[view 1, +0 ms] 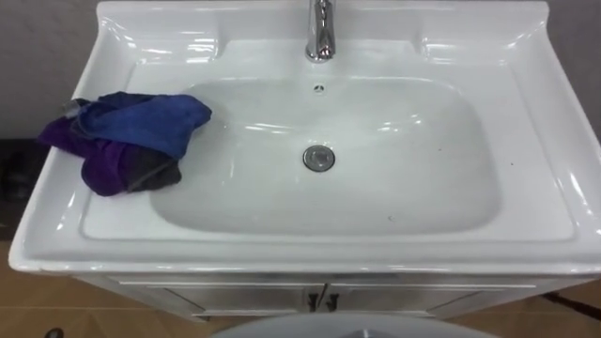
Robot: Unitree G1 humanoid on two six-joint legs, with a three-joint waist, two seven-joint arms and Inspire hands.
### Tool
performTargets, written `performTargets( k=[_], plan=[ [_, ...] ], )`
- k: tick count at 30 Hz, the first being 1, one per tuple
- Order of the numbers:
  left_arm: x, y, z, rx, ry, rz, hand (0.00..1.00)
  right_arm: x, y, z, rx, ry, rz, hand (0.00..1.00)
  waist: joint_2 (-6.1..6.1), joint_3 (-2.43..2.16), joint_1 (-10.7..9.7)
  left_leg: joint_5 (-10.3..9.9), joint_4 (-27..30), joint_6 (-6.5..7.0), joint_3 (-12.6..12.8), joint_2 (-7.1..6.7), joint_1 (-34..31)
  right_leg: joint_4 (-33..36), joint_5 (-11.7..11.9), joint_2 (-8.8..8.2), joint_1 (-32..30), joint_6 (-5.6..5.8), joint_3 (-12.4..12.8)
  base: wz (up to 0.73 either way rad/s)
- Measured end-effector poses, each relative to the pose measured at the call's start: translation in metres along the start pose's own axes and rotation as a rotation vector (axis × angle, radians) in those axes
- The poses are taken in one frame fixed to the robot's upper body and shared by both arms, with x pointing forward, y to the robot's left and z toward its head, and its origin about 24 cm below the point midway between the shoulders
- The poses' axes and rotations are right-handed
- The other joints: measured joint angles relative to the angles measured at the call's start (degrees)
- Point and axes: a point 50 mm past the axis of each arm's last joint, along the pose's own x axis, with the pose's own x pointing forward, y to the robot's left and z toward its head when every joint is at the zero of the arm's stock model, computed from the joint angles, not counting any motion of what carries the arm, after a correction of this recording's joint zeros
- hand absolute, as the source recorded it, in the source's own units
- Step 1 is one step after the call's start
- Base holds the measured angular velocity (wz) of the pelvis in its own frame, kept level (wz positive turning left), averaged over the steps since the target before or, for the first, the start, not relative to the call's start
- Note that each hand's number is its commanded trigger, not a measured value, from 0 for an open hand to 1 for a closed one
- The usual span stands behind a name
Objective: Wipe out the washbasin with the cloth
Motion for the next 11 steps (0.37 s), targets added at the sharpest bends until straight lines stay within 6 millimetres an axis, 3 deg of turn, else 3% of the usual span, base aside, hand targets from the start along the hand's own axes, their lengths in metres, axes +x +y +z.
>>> performTargets(
  k=[11],
  plan=[
    [-0.0008, -0.0056, 0.0043, 0.063, -0.017, -0.019, 0.00, -0.0013, -0.0016, 0.0079, -0.006, -0.003, -0.004, 0.00, 1.47, -0.13, -1.4, 0.0, 0.3, 0.00, 1.0, 0.01, -0.3, 0.4, 0.0, 0.02, -0.8, -0.03, 0.9, -0.05]
  ],
)
